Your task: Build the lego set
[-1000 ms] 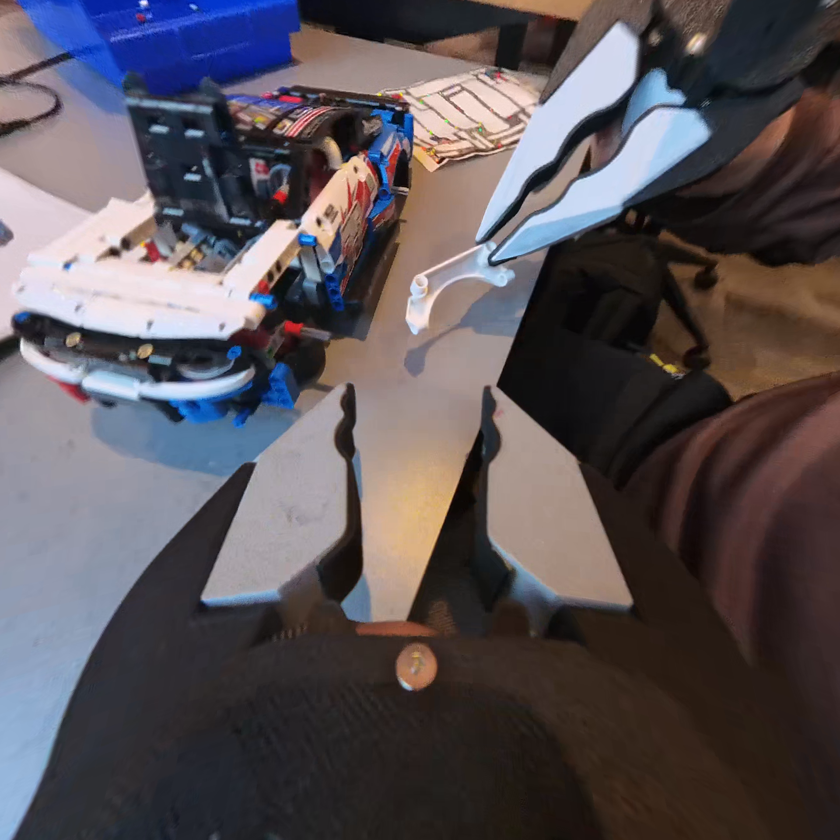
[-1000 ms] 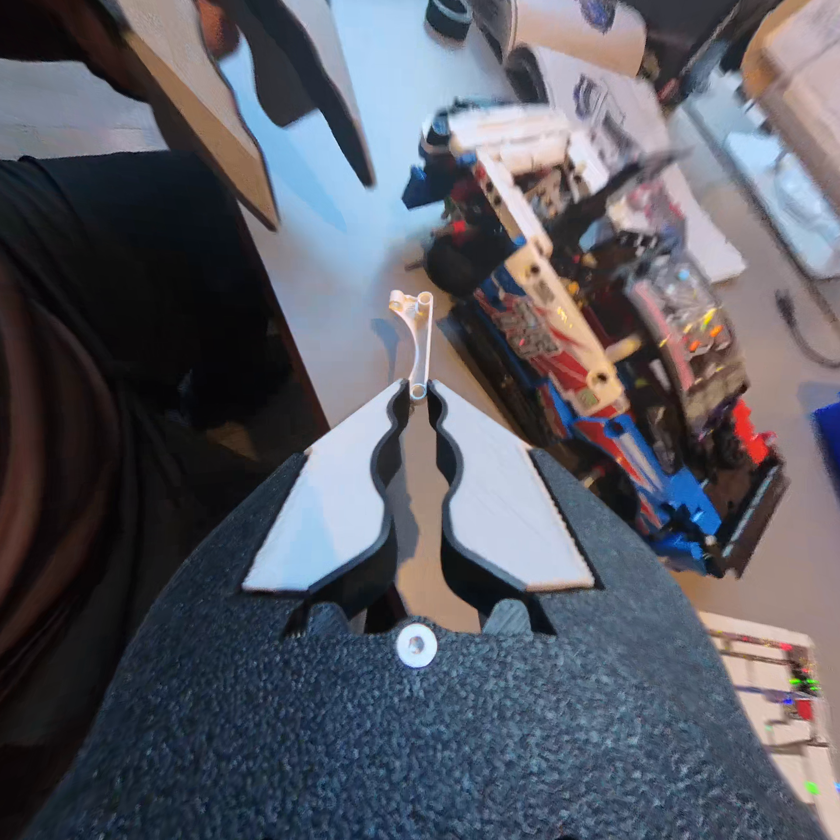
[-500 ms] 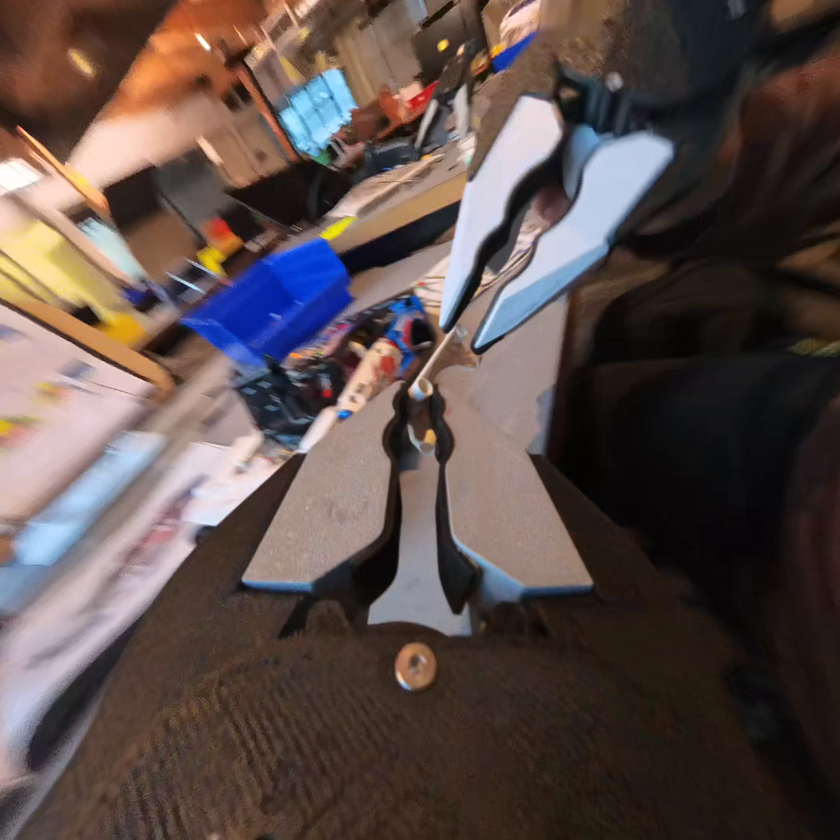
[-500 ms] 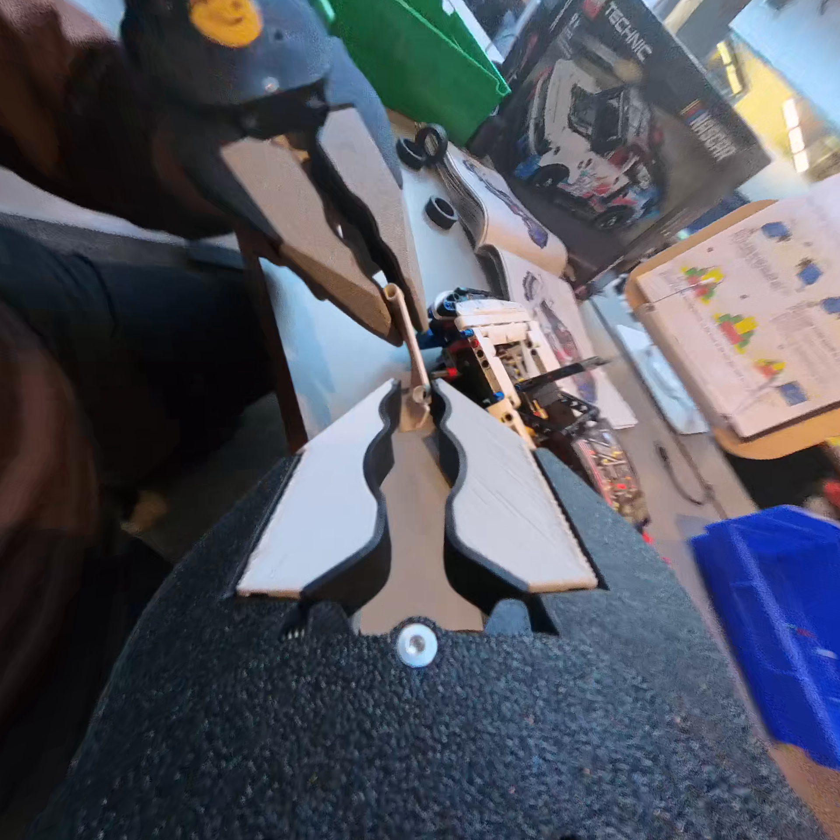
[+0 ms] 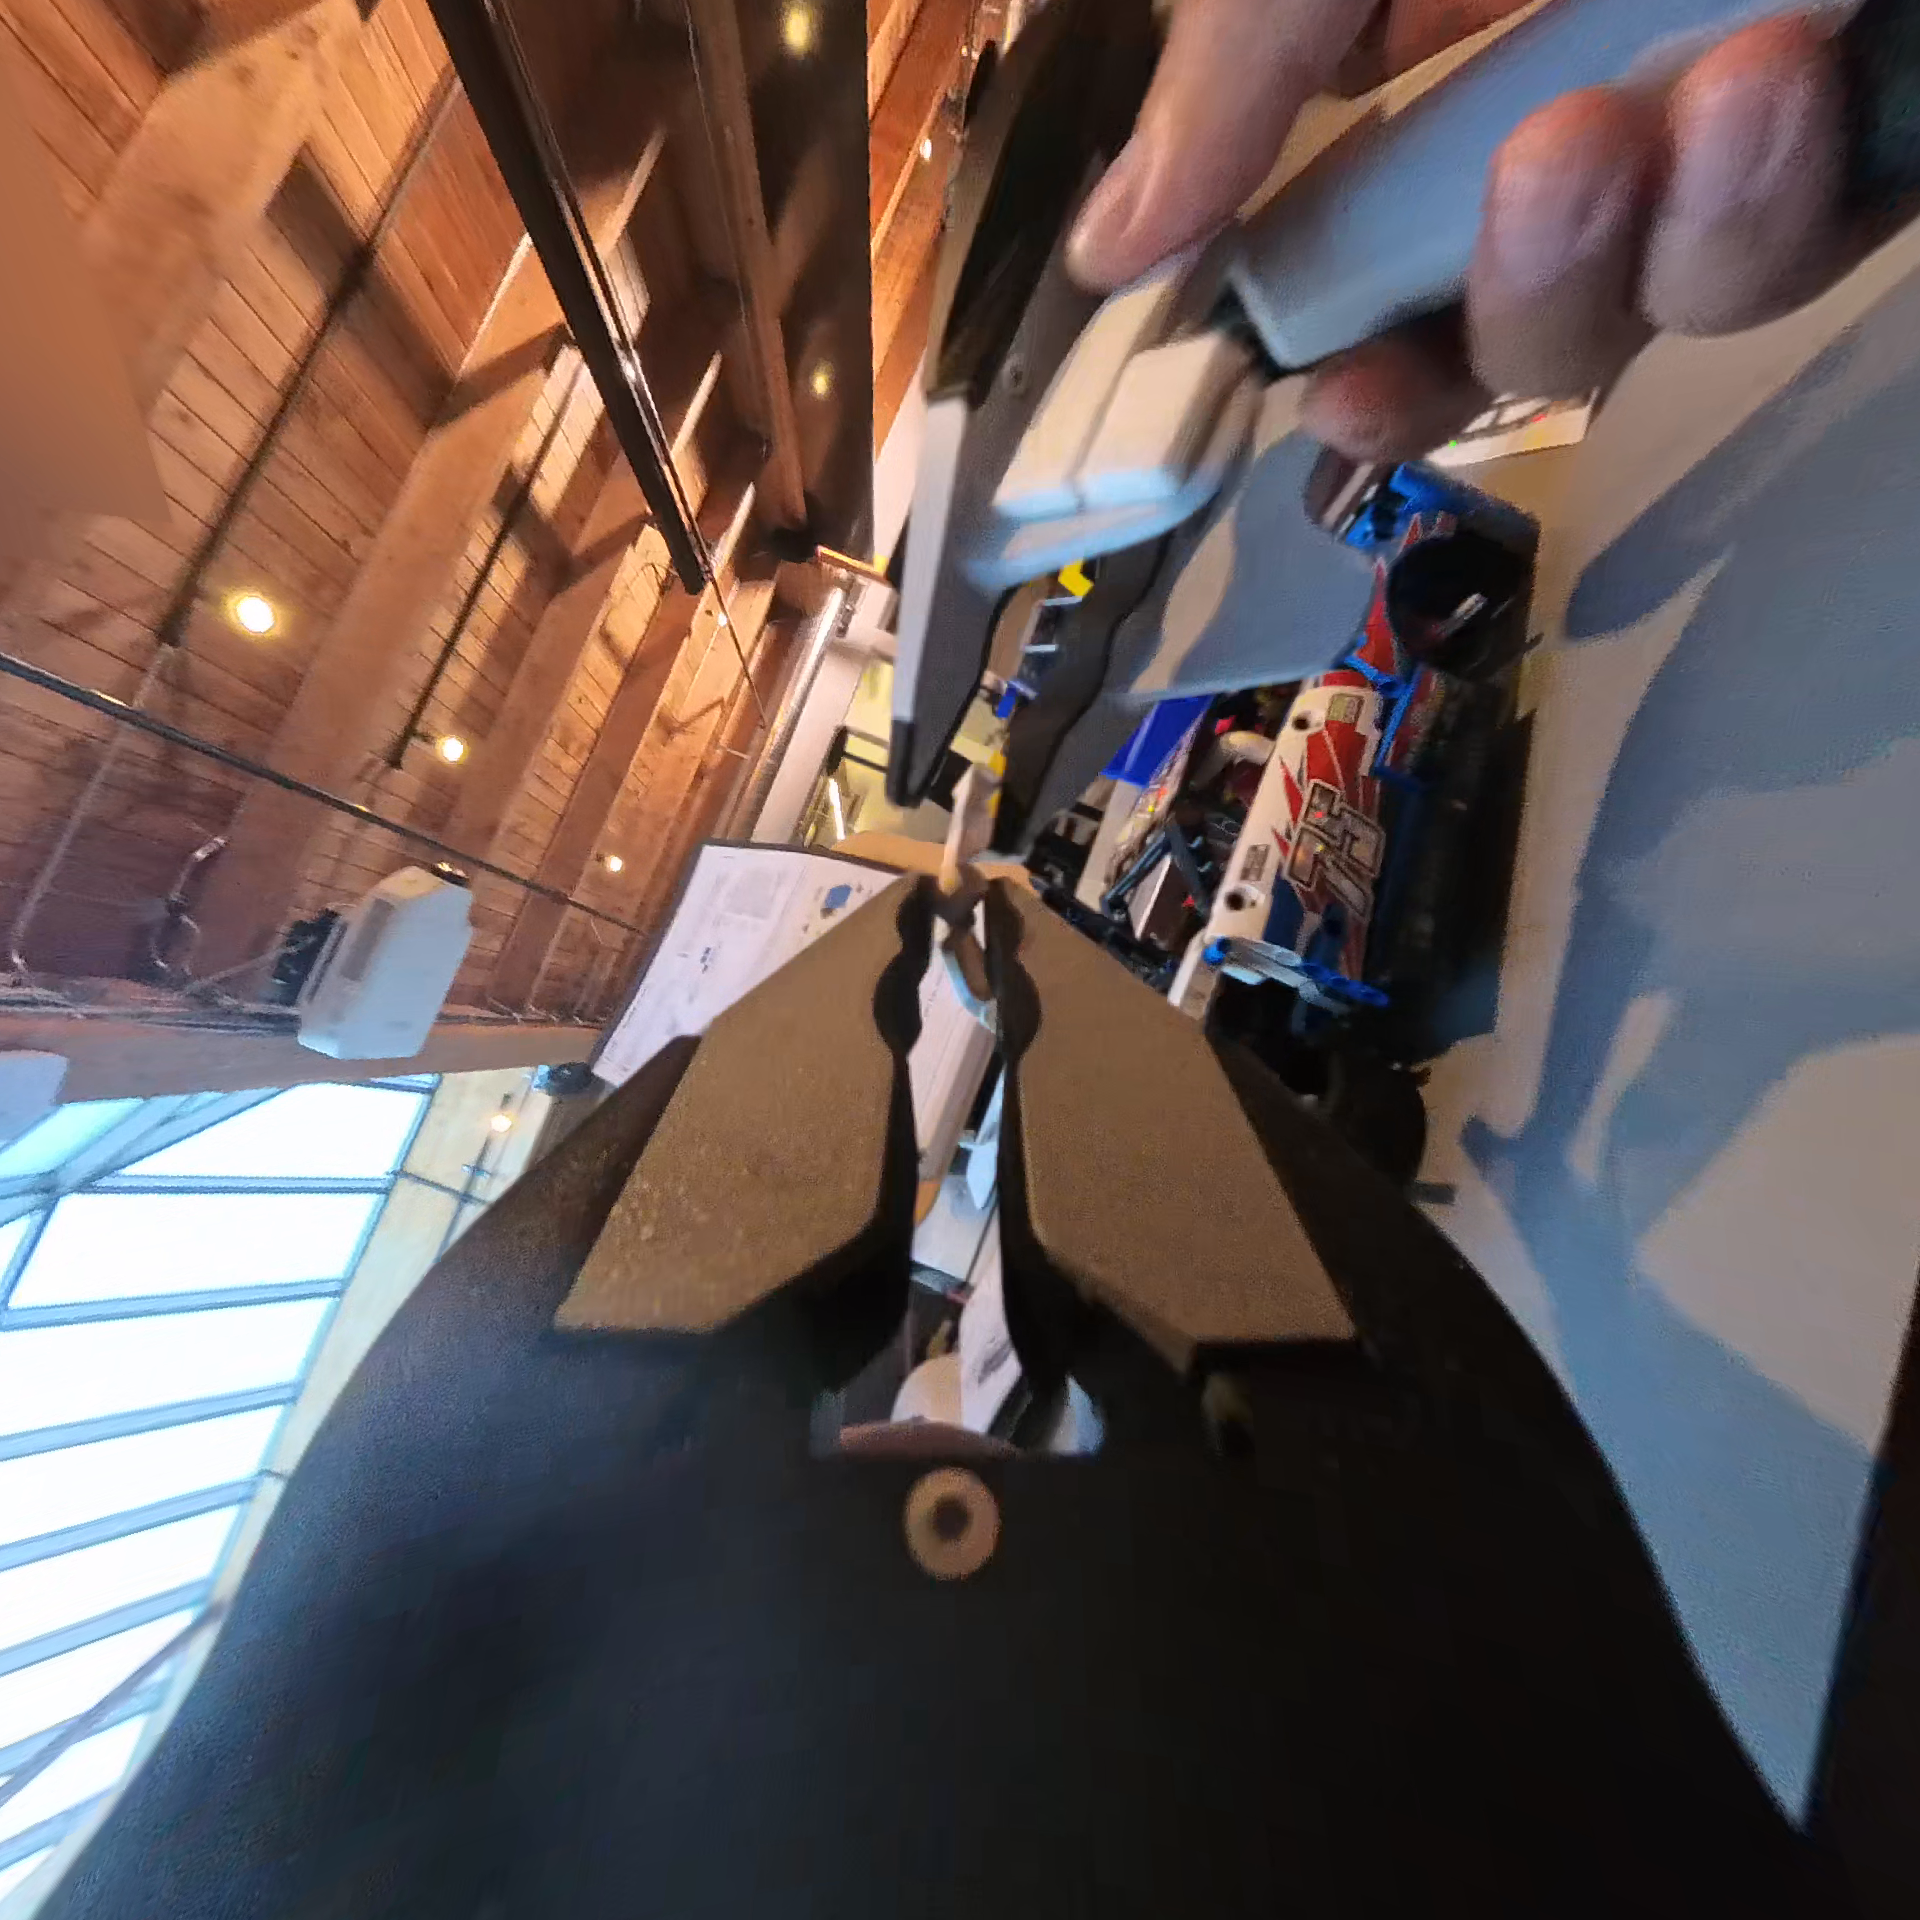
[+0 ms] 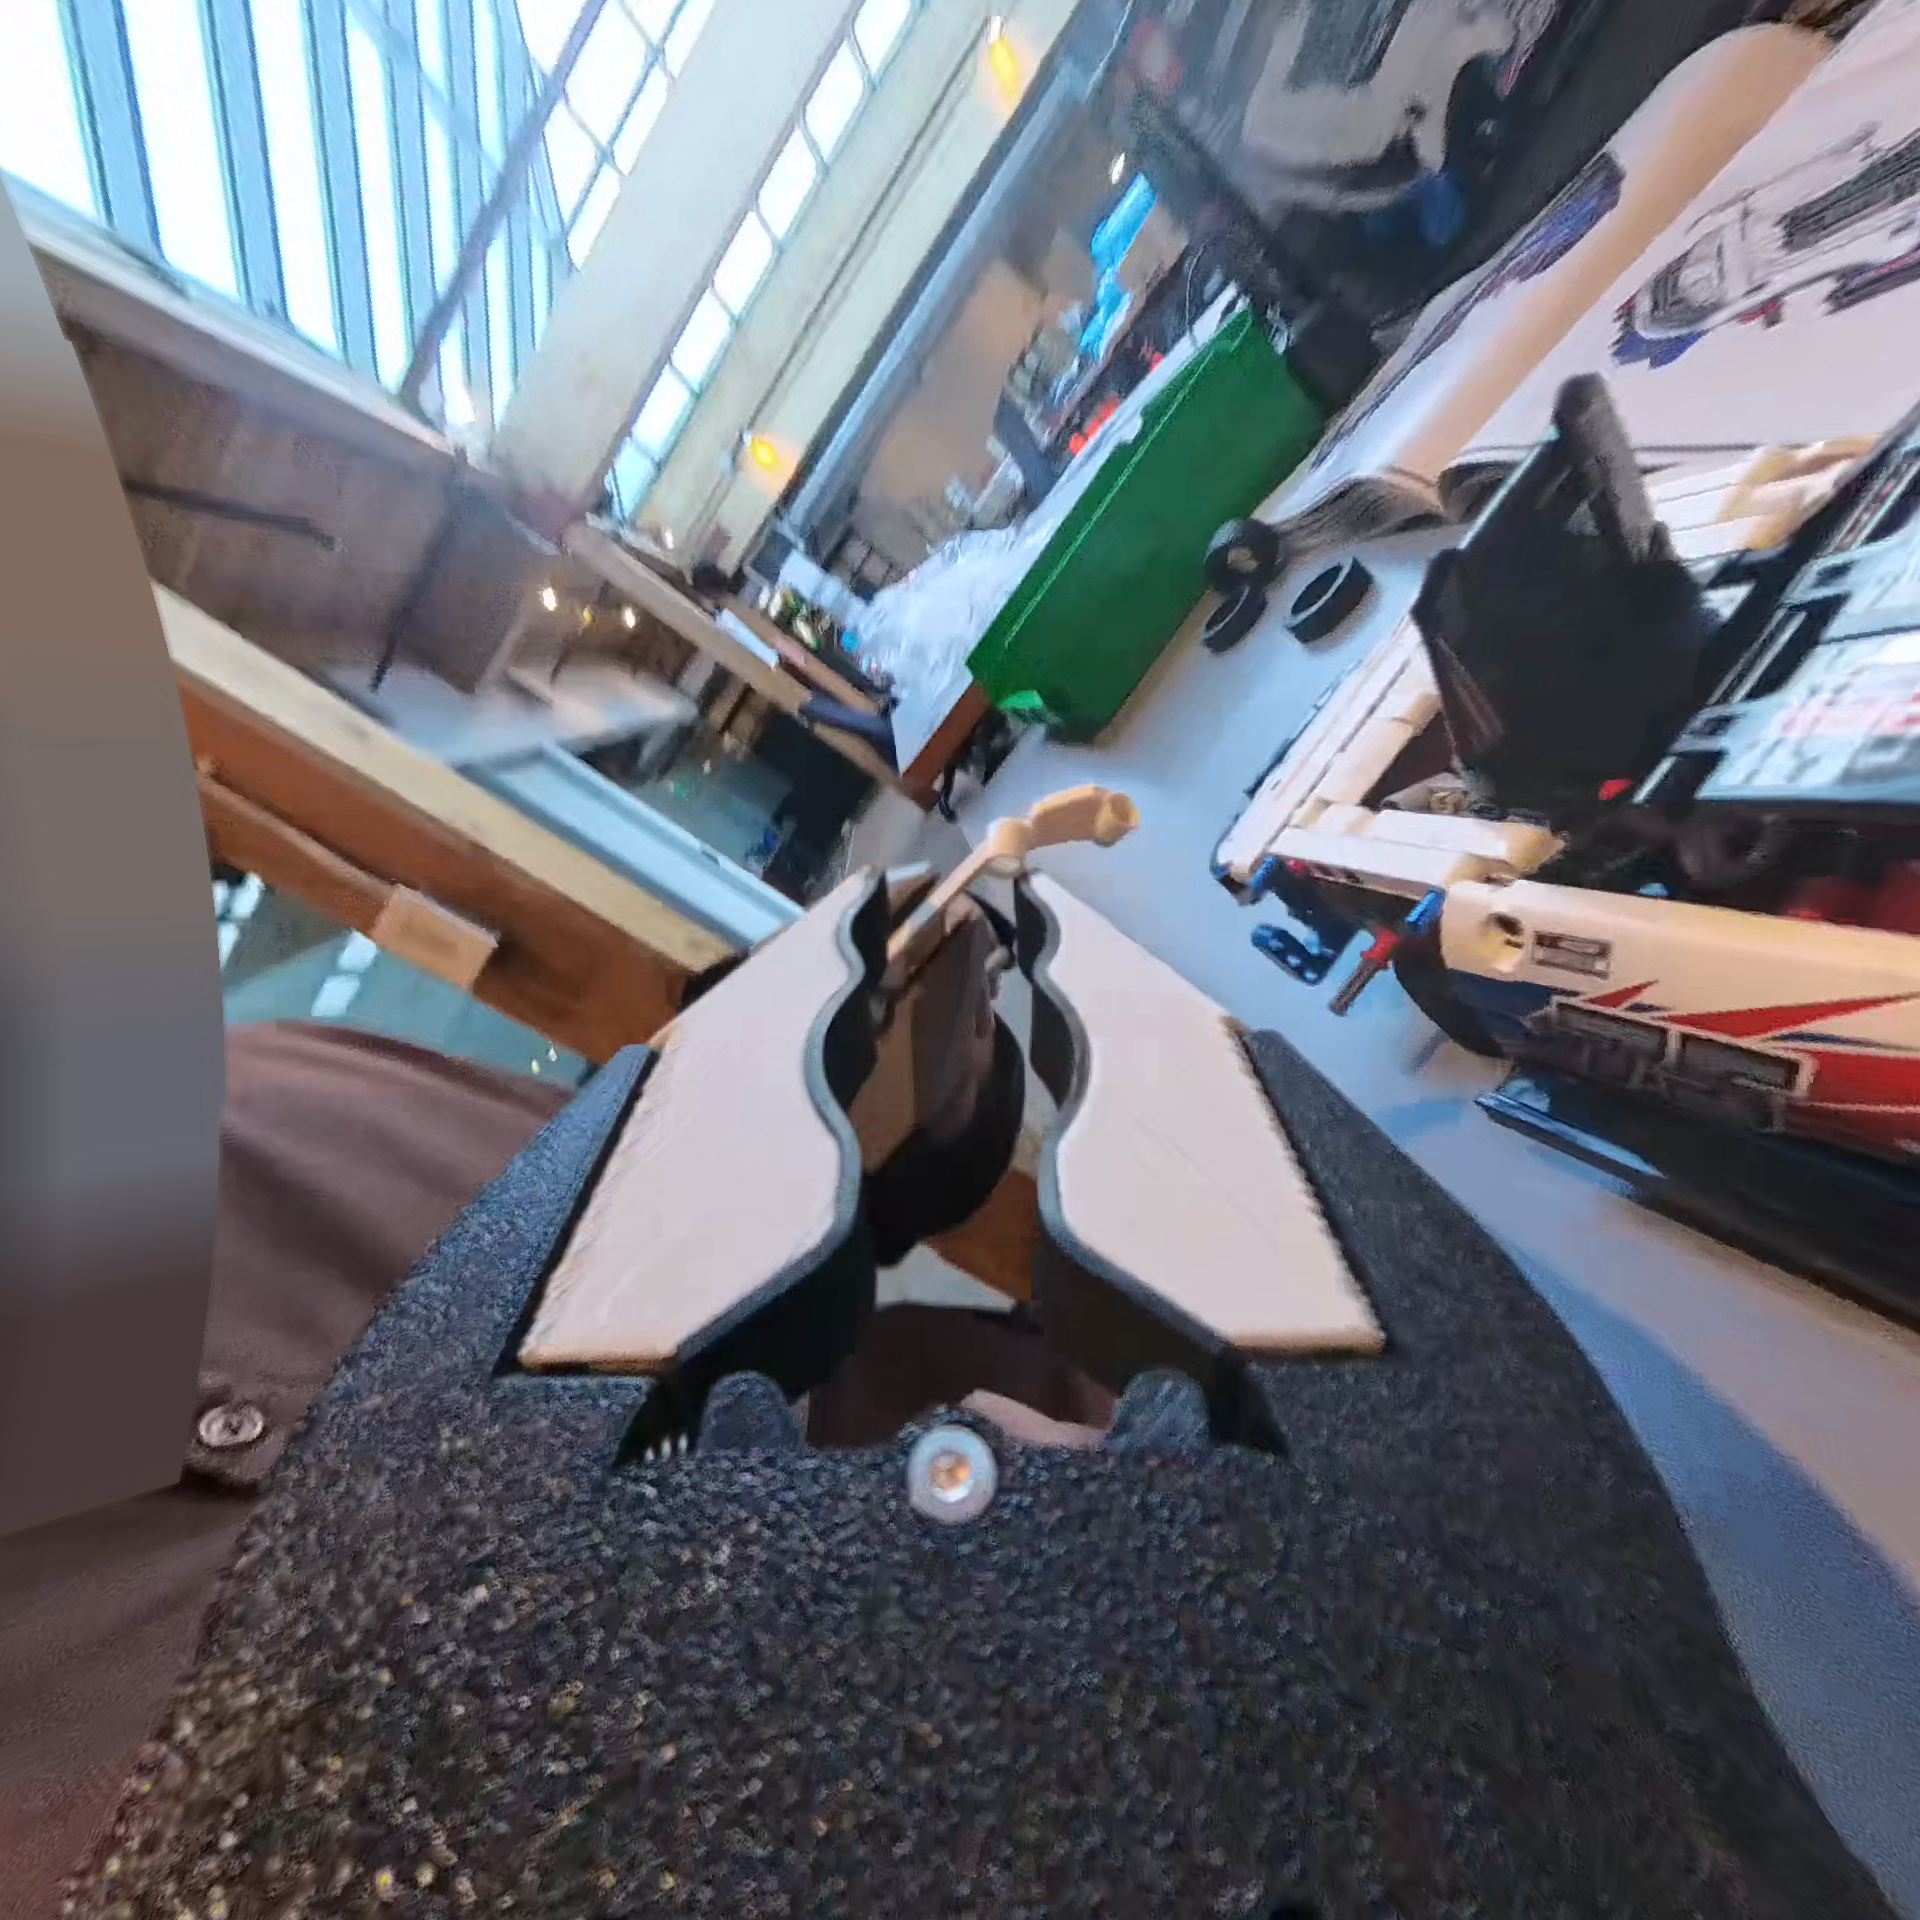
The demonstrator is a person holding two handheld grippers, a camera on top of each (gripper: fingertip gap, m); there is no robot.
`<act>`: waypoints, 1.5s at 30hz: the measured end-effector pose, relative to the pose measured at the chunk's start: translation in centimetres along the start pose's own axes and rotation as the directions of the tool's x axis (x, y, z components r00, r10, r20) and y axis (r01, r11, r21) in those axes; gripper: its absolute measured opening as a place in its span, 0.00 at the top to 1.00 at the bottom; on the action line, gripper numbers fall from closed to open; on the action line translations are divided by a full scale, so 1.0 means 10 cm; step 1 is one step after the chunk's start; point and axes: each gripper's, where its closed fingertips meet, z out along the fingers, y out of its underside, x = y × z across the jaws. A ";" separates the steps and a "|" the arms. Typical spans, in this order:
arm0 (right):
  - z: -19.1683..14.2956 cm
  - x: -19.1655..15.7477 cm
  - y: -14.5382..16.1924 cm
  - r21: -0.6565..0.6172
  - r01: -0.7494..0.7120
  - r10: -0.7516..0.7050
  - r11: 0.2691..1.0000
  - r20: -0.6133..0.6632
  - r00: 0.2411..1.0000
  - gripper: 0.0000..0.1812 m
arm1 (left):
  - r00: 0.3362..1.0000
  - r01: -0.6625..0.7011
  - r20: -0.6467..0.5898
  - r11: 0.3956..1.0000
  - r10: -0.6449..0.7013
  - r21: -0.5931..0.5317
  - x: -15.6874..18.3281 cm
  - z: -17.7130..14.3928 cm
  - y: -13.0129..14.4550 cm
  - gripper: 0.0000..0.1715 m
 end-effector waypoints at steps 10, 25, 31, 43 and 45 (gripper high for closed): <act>-0.02 0.09 0.27 -0.361 0.233 -0.269 0.903 -0.051 0.962 0.99 | 0.938 0.244 -0.263 0.969 -0.224 0.046 0.48 -0.31 -0.30 0.78; -0.16 0.15 0.72 -0.824 0.376 -0.399 0.423 0.204 0.894 0.99 | 0.488 0.631 -0.581 0.723 -0.652 -0.282 0.39 -0.28 -0.05 0.77; -0.09 0.18 0.57 -0.799 0.376 -0.362 0.470 0.214 0.907 0.98 | 0.390 0.688 -0.602 0.655 -0.697 -0.313 0.42 -0.19 -0.02 0.96; -0.17 0.57 0.09 -0.625 0.670 -0.771 0.401 0.166 0.615 0.87 | -0.317 0.840 -0.167 -0.194 -0.934 -0.507 0.47 -0.01 0.26 0.99; -0.19 0.56 0.12 -0.588 0.687 -0.781 0.427 0.142 0.607 0.88 | -0.413 0.801 -0.141 -0.285 -0.900 -0.527 0.50 -0.03 0.29 0.99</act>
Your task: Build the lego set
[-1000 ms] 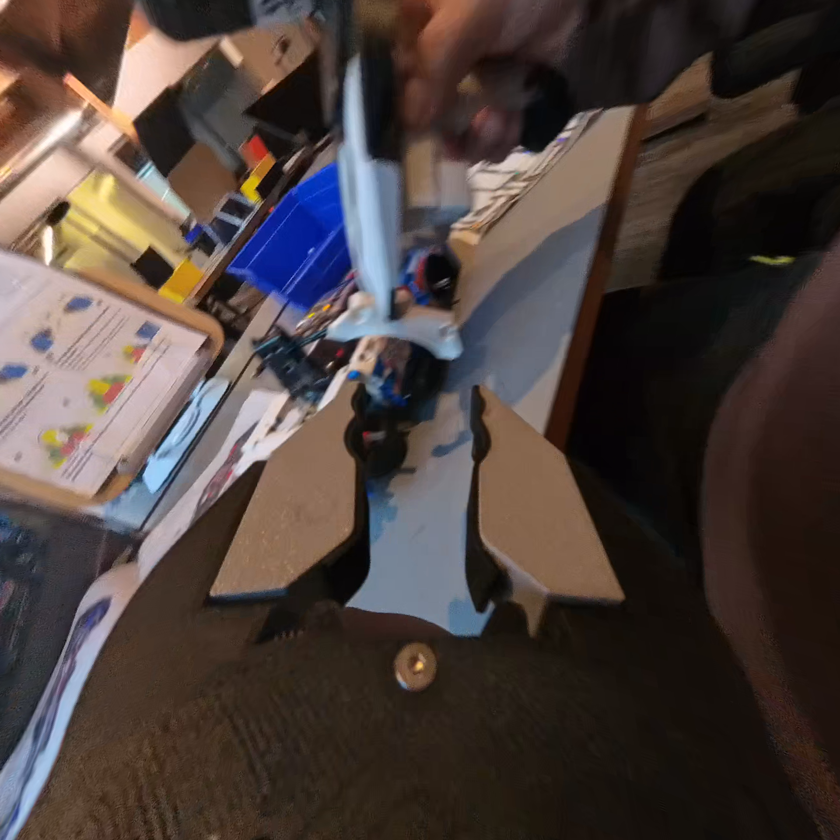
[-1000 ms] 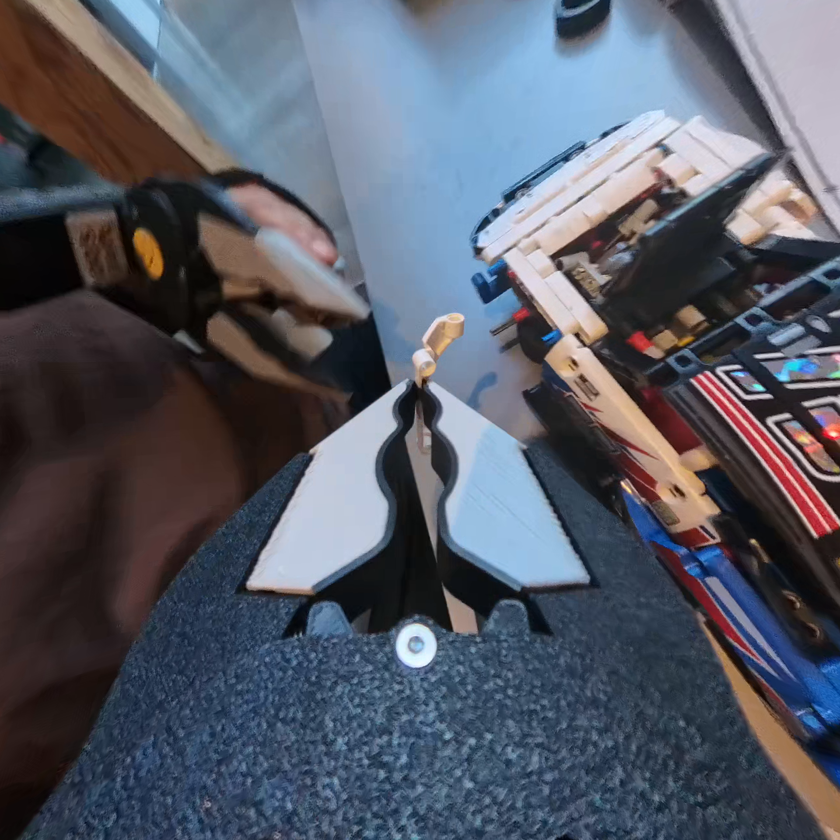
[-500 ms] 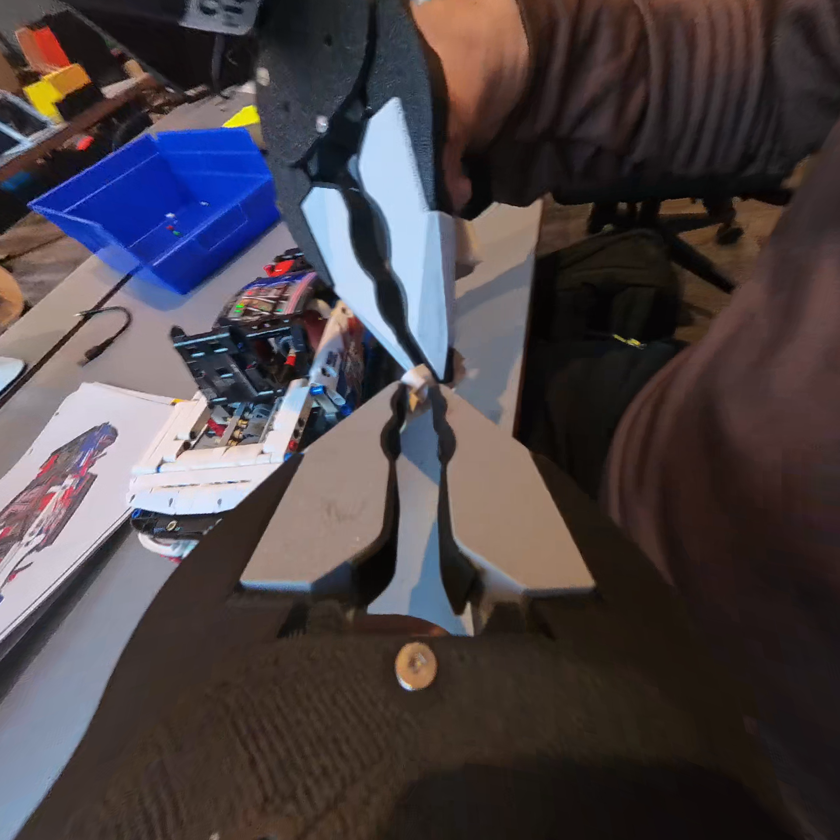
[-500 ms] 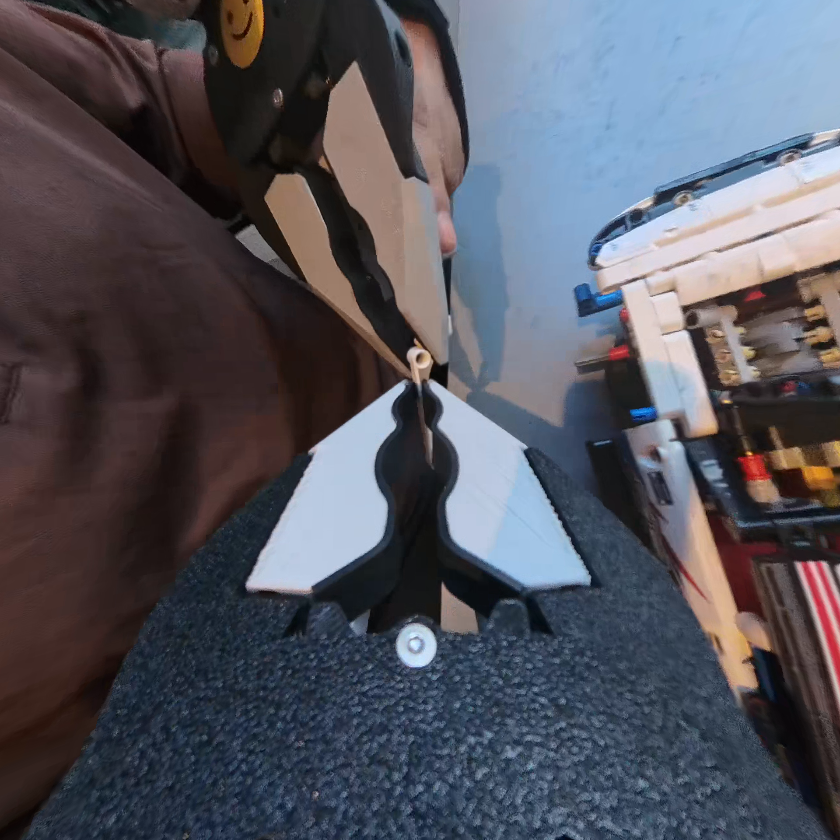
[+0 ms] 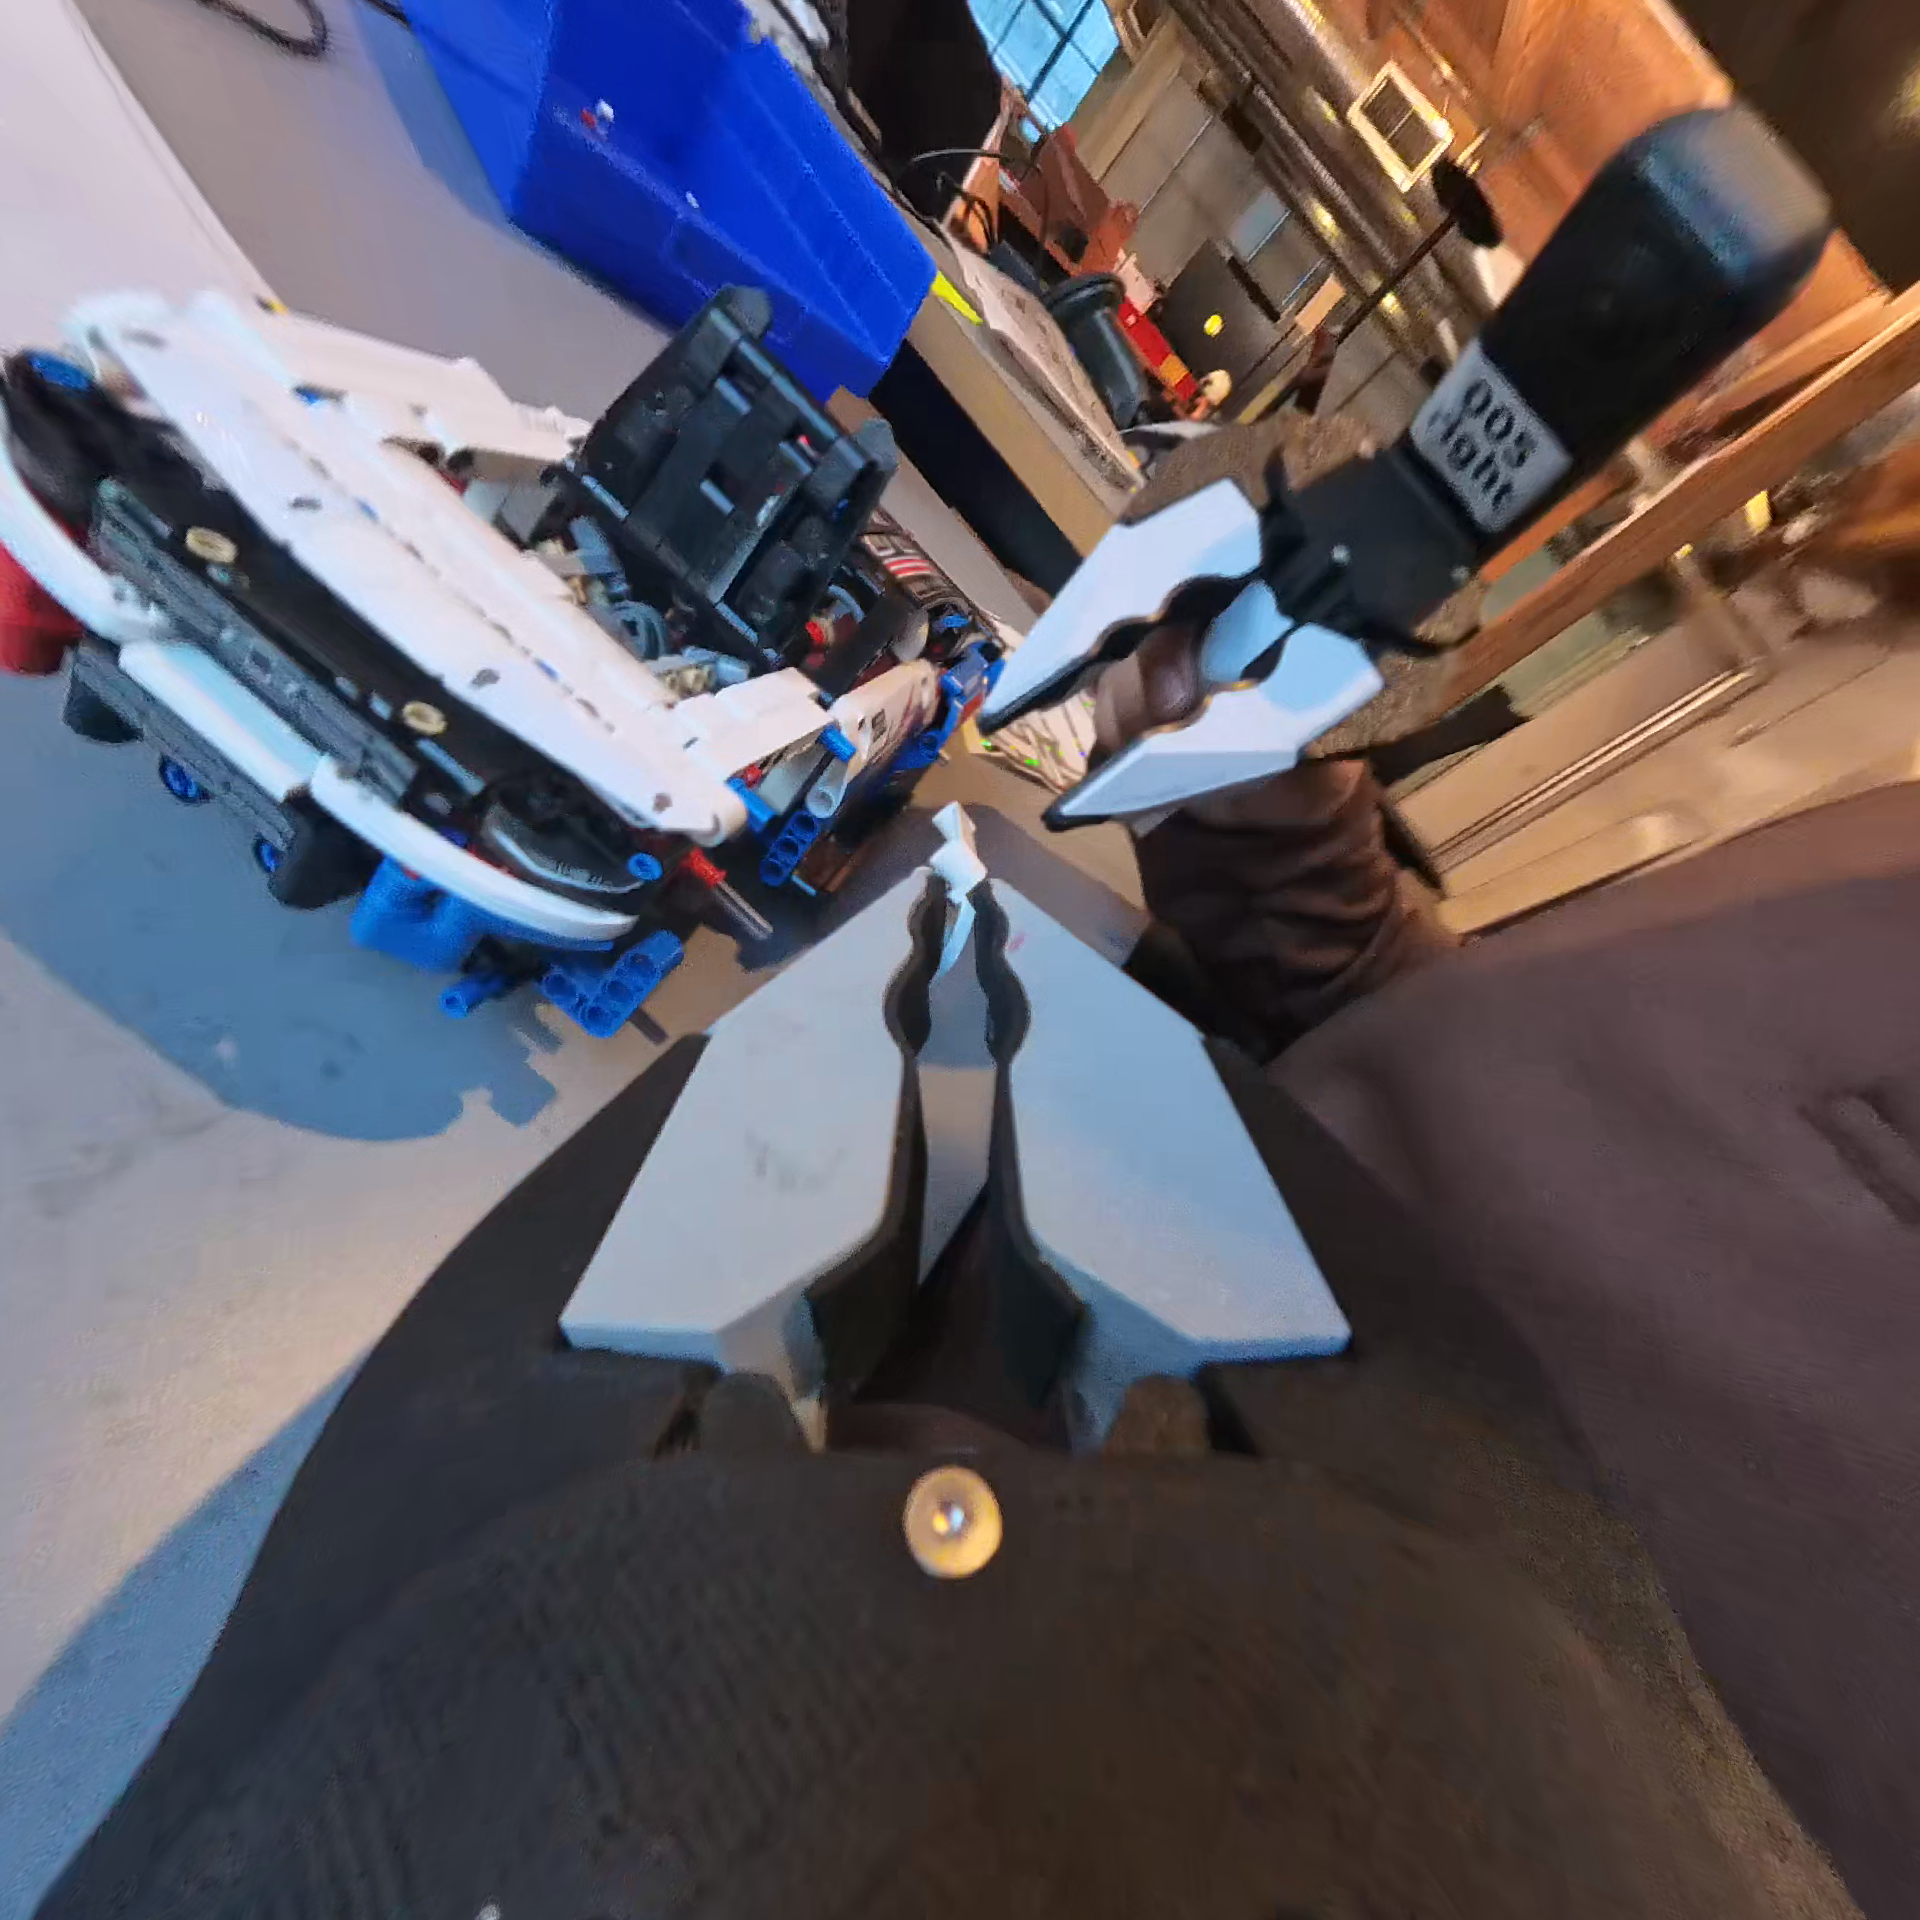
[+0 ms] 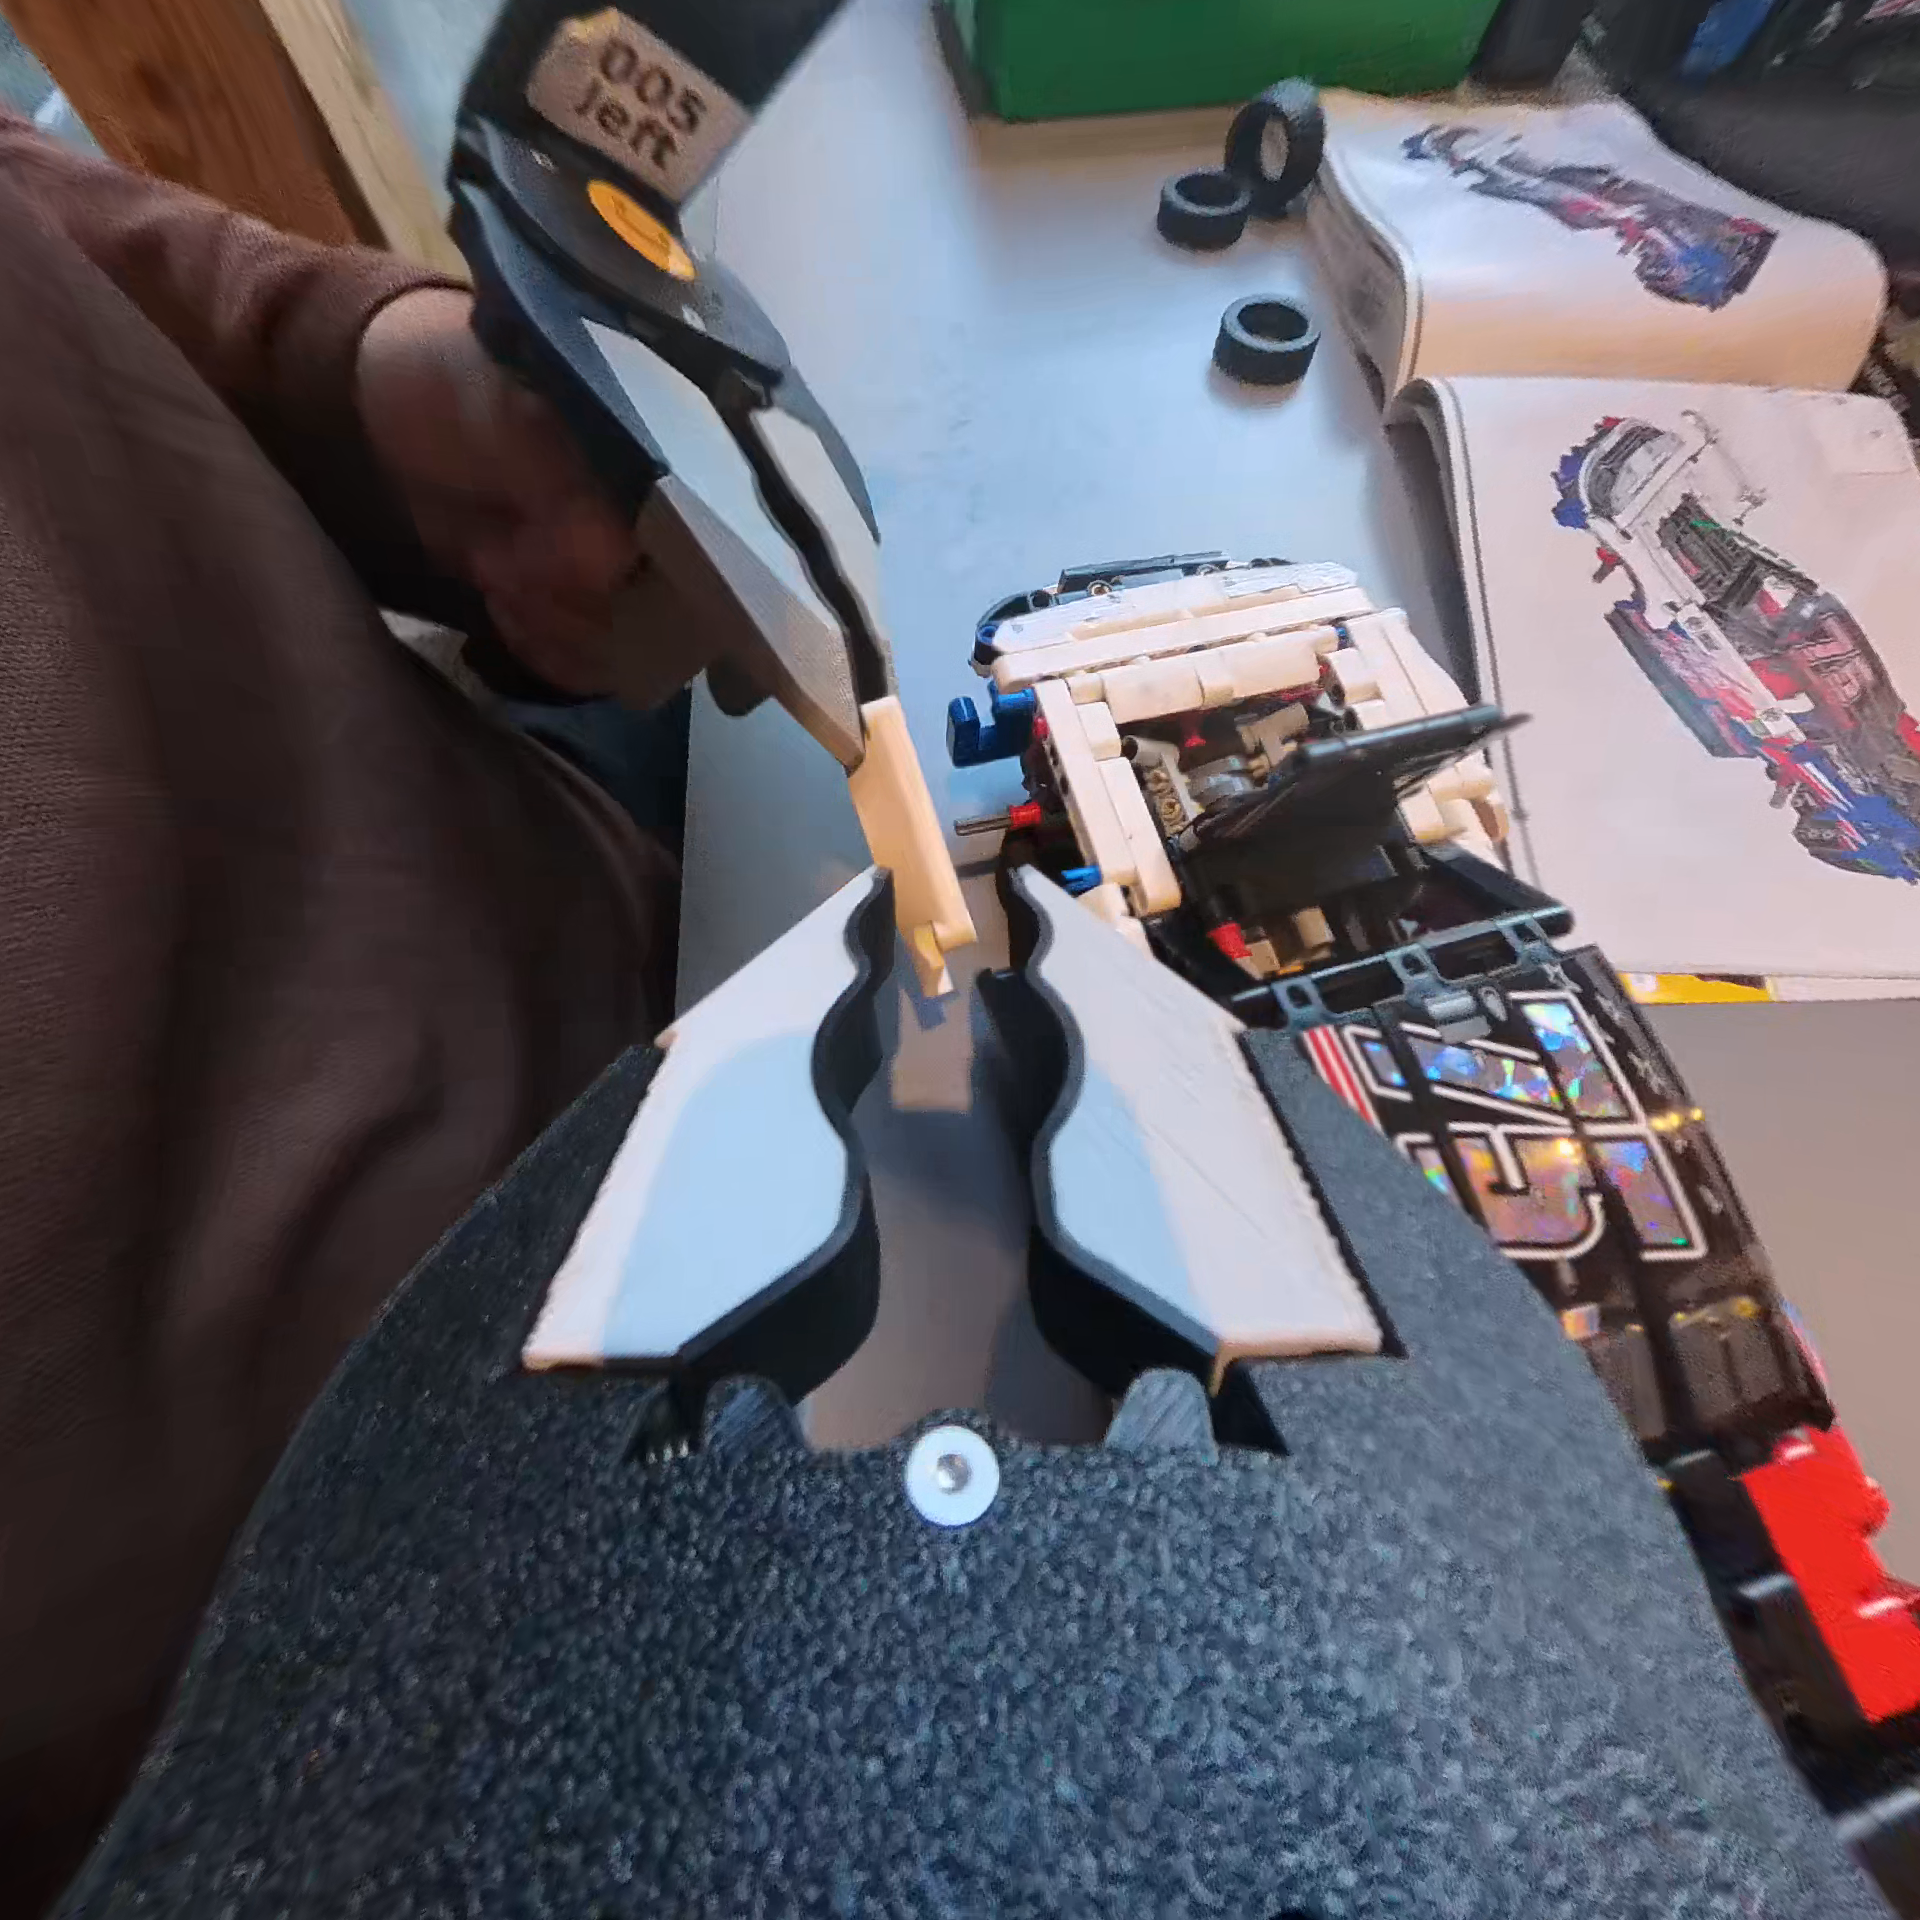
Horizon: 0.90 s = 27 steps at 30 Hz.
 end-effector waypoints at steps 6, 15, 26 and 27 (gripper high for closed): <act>0.10 0.01 0.13 0.013 -0.079 0.080 0.997 -0.017 0.997 0.82 | 0.990 0.123 -0.078 0.991 -0.118 0.060 0.01 -0.06 -0.13 0.99; 0.31 -0.04 0.03 -0.085 0.299 -0.311 0.950 -0.242 0.919 0.86 | 0.967 0.255 -0.033 0.966 -0.254 0.032 -0.04 -0.09 -0.05 0.99; 0.37 -0.04 -0.02 -0.129 0.338 -0.362 0.932 -0.293 0.885 0.89 | 0.977 0.207 -0.055 0.978 -0.205 0.031 -0.04 -0.16 -0.06 0.98; 0.37 -0.03 -0.02 -0.135 0.345 -0.370 0.929 -0.302 0.878 0.89 | 0.980 0.195 -0.048 0.980 -0.193 0.031 -0.05 -0.16 -0.06 0.98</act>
